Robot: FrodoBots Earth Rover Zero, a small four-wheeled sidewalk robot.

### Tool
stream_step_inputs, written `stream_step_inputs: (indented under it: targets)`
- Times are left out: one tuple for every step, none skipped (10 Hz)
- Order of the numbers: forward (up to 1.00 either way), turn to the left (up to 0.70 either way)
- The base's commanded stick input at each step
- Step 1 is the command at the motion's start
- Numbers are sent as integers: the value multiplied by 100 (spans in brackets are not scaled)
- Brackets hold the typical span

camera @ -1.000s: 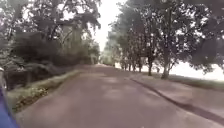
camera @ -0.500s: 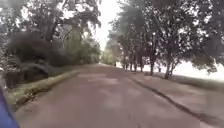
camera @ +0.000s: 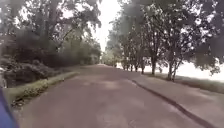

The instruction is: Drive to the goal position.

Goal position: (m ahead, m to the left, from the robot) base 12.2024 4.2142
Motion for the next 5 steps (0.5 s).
stream_step_inputs:
  targets:
    - [70, -1]
    - [70, -1]
    - [70, -1]
    - [70, -1]
    - [70, -1]
